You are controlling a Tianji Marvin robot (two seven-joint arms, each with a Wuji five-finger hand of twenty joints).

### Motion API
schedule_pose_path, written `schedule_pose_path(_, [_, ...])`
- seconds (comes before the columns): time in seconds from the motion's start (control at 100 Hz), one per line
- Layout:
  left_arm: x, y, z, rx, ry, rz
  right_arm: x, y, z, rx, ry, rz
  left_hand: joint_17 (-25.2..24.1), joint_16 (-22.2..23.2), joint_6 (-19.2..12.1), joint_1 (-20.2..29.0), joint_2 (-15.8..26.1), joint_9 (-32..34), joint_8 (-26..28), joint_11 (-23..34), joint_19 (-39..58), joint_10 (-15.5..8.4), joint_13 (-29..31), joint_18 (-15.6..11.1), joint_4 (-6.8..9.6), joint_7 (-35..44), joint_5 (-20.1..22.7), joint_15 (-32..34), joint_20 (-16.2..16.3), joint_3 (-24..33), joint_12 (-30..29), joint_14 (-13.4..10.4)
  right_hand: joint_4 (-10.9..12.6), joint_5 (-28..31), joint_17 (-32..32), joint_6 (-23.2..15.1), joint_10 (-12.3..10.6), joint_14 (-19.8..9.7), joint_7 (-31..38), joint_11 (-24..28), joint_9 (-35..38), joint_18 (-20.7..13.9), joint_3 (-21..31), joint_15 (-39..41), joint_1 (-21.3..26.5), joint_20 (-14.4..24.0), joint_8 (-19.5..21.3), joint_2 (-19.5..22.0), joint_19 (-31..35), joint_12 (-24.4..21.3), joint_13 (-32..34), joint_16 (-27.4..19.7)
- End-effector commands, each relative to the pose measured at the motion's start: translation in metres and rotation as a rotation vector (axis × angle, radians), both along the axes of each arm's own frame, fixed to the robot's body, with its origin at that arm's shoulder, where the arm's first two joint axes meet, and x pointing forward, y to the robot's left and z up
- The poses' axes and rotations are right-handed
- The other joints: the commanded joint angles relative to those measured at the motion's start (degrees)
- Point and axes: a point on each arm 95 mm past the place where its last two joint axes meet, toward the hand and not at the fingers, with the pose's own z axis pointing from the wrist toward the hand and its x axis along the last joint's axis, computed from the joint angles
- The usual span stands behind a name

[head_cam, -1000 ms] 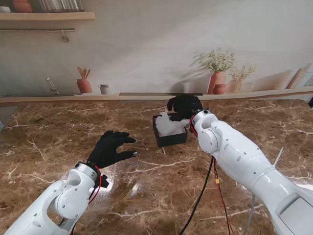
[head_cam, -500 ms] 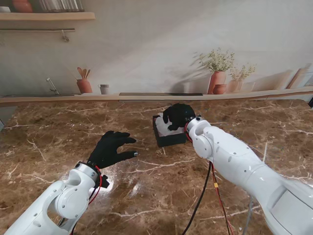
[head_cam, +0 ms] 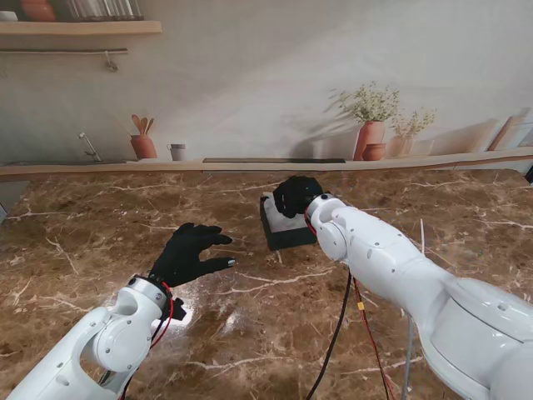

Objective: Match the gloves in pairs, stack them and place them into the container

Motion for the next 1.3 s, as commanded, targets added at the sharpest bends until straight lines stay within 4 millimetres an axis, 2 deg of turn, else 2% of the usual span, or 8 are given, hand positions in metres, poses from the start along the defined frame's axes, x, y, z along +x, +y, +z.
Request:
schedule_pose_path(0.0, [-0.002,0.0,-0.003,0.002,0.01,0.003,0.0,0.003,-0.006,-0.02,0.037,-0.009,-0.9,-0.6,-1.4,0.6,2.6,-1.8,0.9,-1.2,-2.0,-1.3,-2.8,-1.7,1.32,0.7,1.0,-1.8,0.9,-2.4,-0.5,-2.8,1.3,0.5,1.9,-0.8,0.6,0.6,1.6,-1.1,2.5,-2.7,2.4,-1.5,2.6,-0.9,-1.2,1.1,2.1,-1.4,2.5,-2.3])
schedule_pose_path(0.22, [-0.002,0.002,-0.002,0.001,0.008,0.008,0.002,0.001,-0.016,-0.1,0.148,-0.015,-0.9,-0.6,-1.3,1.0,2.7,-1.8,0.9,-1.2,-2.1,-1.2,-2.9,-1.8,1.33,0.7,1.0,-1.8,1.0,-2.3,-0.5,-2.8,1.0,-2.6,0.6,-0.9,0.1,0.2,-0.1,-5.0,-0.6,-1.4,3.5,-8.9,0.7,-3.1,-0.9,4.2,-1.3,-3.5,0.9,-5.5])
schedule_pose_path(0.36, [-0.002,0.002,-0.002,0.0,0.009,0.012,0.001,0.0,-0.019,-0.116,0.23,-0.015,-0.9,-0.6,-1.2,1.3,2.7,-1.9,0.8,-1.3,-2.2,-1.2,-3.1,-1.8,1.33,0.6,0.9,-1.8,1.0,-2.2,-0.5,-2.8,0.7,-7.3,-3.2,1.3,0.9,0.6,-6.8,-7.6,-6.0,-0.3,3.6,-17.0,-1.9,-2.6,-0.9,8.4,-3.7,-7.2,-3.2,-5.7])
schedule_pose_path(0.53, [-0.003,0.003,-0.003,0.0,0.01,0.015,0.001,-0.002,-0.019,-0.107,0.284,-0.014,-0.9,-0.7,-1.1,1.6,2.6,-2.0,0.9,-1.3,-2.3,-1.1,-3.0,-1.8,1.32,0.6,0.9,-1.9,1.0,-2.3,-0.5,-2.8,3.8,-9.5,-8.1,2.9,1.4,1.7,-15.4,-7.0,-11.4,0.3,4.1,-20.4,-10.7,-0.4,3.3,13.3,-6.8,-11.1,-8.3,-5.9])
schedule_pose_path(0.66, [-0.003,0.003,-0.003,-0.001,0.007,0.018,0.001,-0.003,-0.018,-0.11,0.329,-0.021,-0.9,-0.7,-1.1,1.6,2.7,-2.0,0.8,-1.3,-2.3,-1.2,-3.1,-1.8,1.32,0.5,0.9,-1.9,1.1,-2.3,-0.5,-2.8,5.7,-10.4,-9.7,2.8,1.9,2.2,-18.3,-7.8,-13.9,0.4,4.1,-21.1,-11.8,0.5,5.0,15.3,-7.2,-11.8,-10.3,-5.8])
schedule_pose_path(0.68, [-0.003,0.003,-0.003,-0.001,0.006,0.018,0.001,-0.003,-0.018,-0.112,0.336,-0.022,-0.9,-0.7,-1.1,1.7,2.6,-2.0,0.8,-1.3,-2.3,-1.2,-3.1,-1.8,1.32,0.5,0.9,-1.9,1.1,-2.3,-0.5,-2.9,6.0,-10.0,-10.0,2.9,1.9,2.1,-20.6,-7.7,-14.4,0.3,4.4,-21.1,-12.1,1.6,7.3,15.6,-7.5,-12.0,-10.7,-5.2])
schedule_pose_path(0.91, [-0.002,0.004,-0.002,-0.002,0.0,0.019,0.001,-0.007,-0.016,-0.102,0.358,-0.023,-0.9,-0.7,-1.3,1.5,2.7,-2.0,0.8,-1.3,-2.3,-1.3,-3.0,-1.8,1.29,0.5,0.7,-1.9,1.1,-2.4,-0.5,-2.8,6.3,-10.2,-11.8,3.1,0.9,1.1,-20.9,-7.1,-15.0,-0.7,1.6,-19.1,-14.9,3.6,8.3,17.0,-5.5,-11.2,-10.6,-2.7])
schedule_pose_path(1.29, [0.0,0.002,-0.001,-0.013,-0.007,0.019,-0.006,-0.017,0.009,-0.026,0.288,-0.021,-0.9,-0.6,-0.5,1.1,2.6,-1.7,0.3,-1.1,-1.6,-1.5,-2.8,-1.5,1.32,-0.1,0.4,-1.8,1.6,-2.4,-0.4,-2.9,12.4,-9.3,-12.7,3.4,1.1,1.2,-28.9,-7.8,-16.3,-0.5,-3.9,-19.3,-21.0,3.7,15.2,19.5,-6.1,-10.5,-10.7,-0.8])
